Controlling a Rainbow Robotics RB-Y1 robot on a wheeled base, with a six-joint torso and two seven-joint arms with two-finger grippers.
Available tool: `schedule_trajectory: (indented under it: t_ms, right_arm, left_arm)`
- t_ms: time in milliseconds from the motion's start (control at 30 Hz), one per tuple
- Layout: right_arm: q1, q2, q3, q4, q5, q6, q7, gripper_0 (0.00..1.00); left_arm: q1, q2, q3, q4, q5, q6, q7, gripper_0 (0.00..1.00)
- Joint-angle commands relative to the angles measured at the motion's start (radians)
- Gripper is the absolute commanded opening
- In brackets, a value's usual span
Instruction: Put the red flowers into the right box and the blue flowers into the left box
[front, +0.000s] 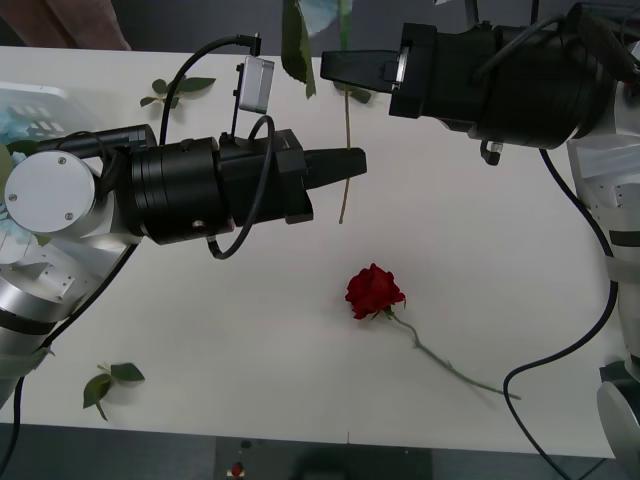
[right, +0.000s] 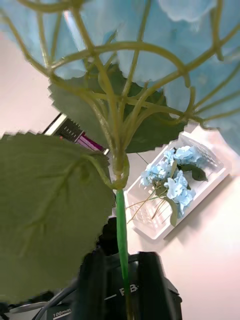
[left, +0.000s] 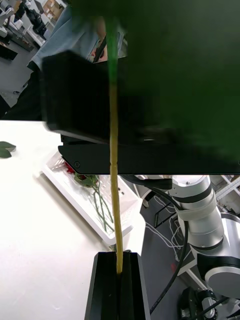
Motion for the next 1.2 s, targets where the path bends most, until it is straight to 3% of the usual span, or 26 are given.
schedule_trajectory:
  t_ms: [33, 400, 833, 1067, 1200]
  right_arm:
    - [-0.034, 0.004, 0.007, -0.035, -0.009, -0.008, 0.023, 1.00]
    - [-0.034, 0.004, 0.007, -0.035, -0.009, -0.008, 0.023, 1.00]
    - [-0.011, -0.004, 0.011, -0.024, -0.004, -0.006, 0.024, 1.00]
    - [0.001, -0.068, 0.011, -0.021, 0.056, 0.026, 0.004, 1.00]
    - [0.043, -0.114, 0.011, -0.021, 0.120, 0.077, -0.016, 1.00]
  left_arm:
    - [-0.033, 0.005, -0.001, -0.020, -0.004, -0.005, 0.043, 0.00]
    - [-0.024, 0.165, 0.077, -0.042, 0.073, 0.052, 0.055, 0.00]
    - [0.209, 0.441, 0.462, -0.035, 0.236, 0.288, 0.061, 0.00]
    - [0.365, 0.530, 0.679, 0.109, 0.319, 0.400, 0.057, 0.00]
    - [0.425, 0.564, 0.771, 0.276, 0.317, 0.465, 0.046, 0.00]
